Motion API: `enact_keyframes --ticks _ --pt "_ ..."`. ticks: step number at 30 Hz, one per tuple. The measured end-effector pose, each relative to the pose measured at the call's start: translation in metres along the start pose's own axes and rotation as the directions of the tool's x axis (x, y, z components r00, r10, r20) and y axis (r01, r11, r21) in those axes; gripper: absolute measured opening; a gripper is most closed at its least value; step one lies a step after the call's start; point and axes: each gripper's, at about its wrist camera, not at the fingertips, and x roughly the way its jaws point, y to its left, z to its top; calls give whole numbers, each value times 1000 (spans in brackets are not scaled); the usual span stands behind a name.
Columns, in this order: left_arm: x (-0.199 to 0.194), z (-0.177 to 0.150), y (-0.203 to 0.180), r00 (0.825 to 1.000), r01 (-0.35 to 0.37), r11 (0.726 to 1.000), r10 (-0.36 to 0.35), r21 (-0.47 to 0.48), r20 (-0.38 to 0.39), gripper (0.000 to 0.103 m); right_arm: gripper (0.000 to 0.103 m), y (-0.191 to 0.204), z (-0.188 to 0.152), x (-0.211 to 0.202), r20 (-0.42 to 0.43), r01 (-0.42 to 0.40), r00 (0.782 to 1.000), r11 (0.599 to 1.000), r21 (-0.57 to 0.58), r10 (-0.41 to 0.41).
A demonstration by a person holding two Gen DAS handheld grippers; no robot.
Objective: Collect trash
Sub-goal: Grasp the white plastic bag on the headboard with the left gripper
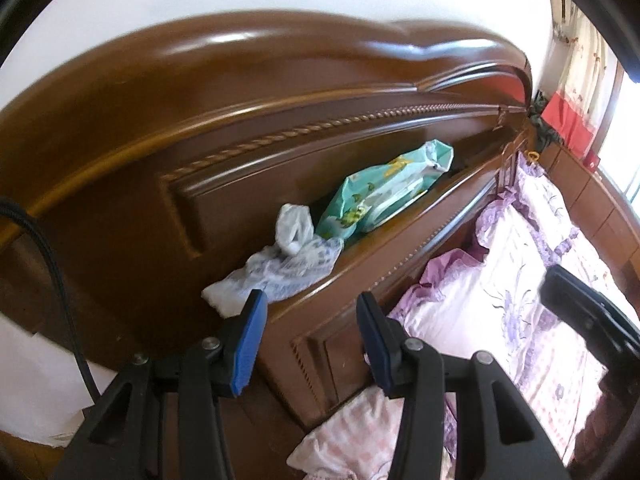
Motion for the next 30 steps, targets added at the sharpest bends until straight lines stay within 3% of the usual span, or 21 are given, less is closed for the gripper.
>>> enact_keyframes --ticks 11,19,25,30 --pt "72 17 -8 992 -116 993 116 0 -45 49 42 -34 12 14 -10 -5 1000 1000 30 5" --pt "98 12 0 982 -178 984 178 -1 -67 49 42 -44 19 36 -36 -12 999 999 36 13" --pt "95 2 -1 978 -205 979 206 11 -30 22 42 -43 25 54 -55 -31 998 999 40 33" --pt "82 -4 5 980 -198 980 197 -20 -31 17 42 -38 31 68 -58 -54 997 998 37 56"
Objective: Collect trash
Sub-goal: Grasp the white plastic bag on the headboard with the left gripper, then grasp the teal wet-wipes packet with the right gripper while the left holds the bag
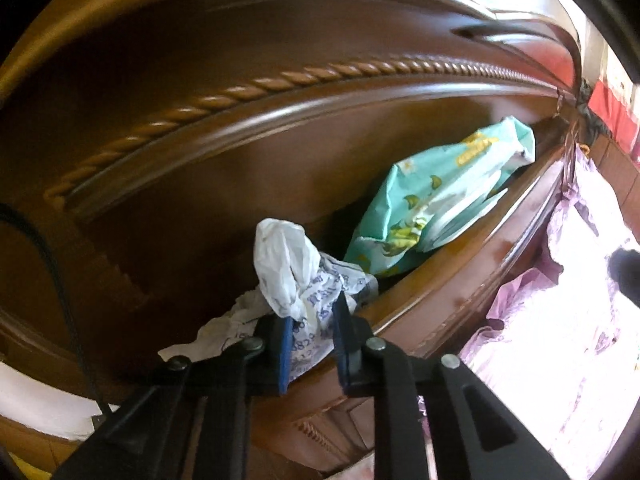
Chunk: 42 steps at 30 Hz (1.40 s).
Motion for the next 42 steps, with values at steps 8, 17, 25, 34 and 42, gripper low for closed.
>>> enact_keyframes --ticks 8,17,25,34,42 --pt "-35 -4 23 1000 8 999 -7 -50 17 16 42 7 15 18 5 -39 999 999 19 39" --pt "-63 -12 38 1000 -1 995 3 -99 17 16 61 4 48 53 25 -6 1000 990 143 3" --pt "-84 -20 59 999 -31 990 34 -141 18 16 73 5 54 85 4 113 993 981 160 -115" --pt "-99 -29 69 997 -66 983 72 -173 28 16 29 -9 58 93 17 26 999 970 240 -31" --pt "-112 -38 79 994 -96 975 104 -201 34 16 7 -4 55 87 43 -14 999 976 218 5"
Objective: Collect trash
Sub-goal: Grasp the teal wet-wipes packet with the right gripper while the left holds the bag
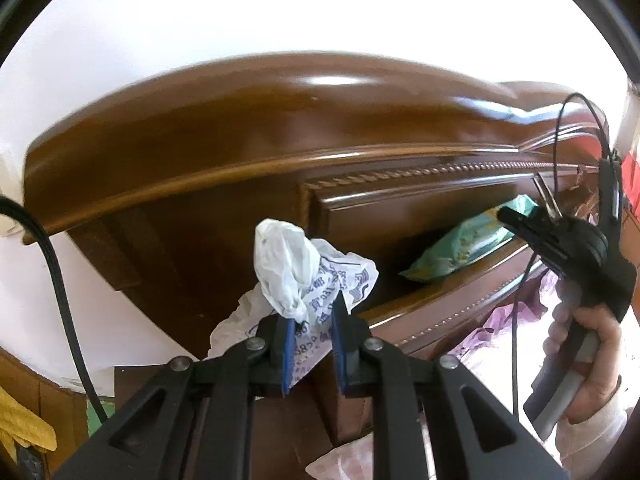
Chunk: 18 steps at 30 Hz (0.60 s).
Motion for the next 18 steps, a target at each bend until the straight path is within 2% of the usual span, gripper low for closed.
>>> enact_keyframes --ticks 7,12,18 --pt "-6 -8 11 1000 -16 999 16 -29 0 16 6 8 -15 -42 57 -58 996 997 -46 61" --pt "-7 -17 21 1000 -20 998 20 -52 -3 16 5 10 -24 -60 50 -94 994 993 -68 97" --pt "-12 -25 32 1000 -26 997 26 -68 -4 16 4 31 -50 -89 56 -131 989 982 -133 140"
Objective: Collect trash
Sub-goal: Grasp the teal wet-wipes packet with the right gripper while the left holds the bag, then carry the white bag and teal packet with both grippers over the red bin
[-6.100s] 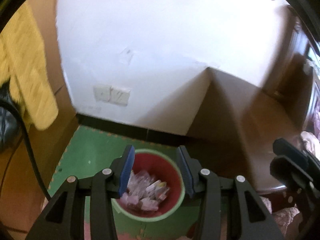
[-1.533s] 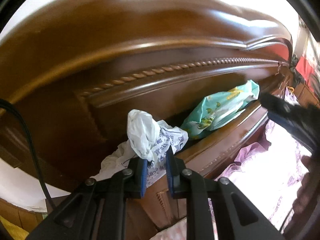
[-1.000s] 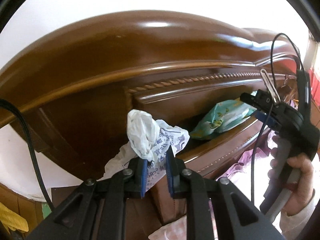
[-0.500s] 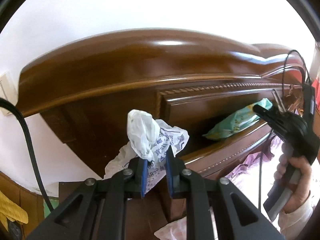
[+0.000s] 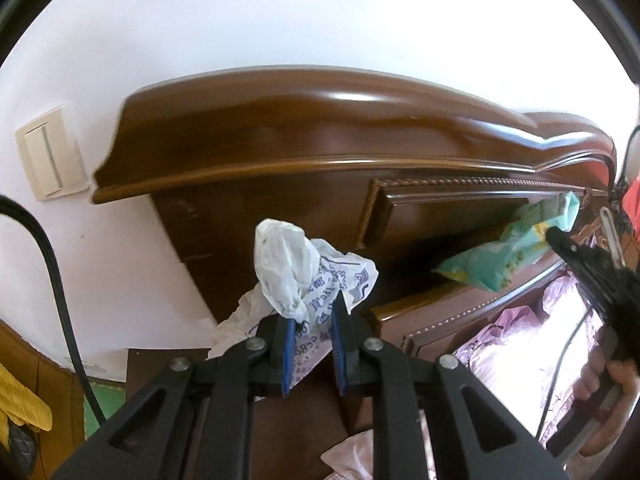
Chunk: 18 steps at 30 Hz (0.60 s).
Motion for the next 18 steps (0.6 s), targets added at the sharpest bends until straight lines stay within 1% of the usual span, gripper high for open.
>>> enact_keyframes --ticks 3,9,18 --pt "-3 -6 6 1000 -3 1000 3 -5 3 16 4 11 -9 -13 -9 -20 1000 1000 -19 20" --pt "-10 -19 20 1000 -2 1000 2 -12 6 16 4 34 -25 -40 -27 -32 999 997 -74 30" --pt "-21 -34 51 1000 -17 999 17 -51 -1 16 4 81 -64 -58 -56 -50 998 990 -135 42"
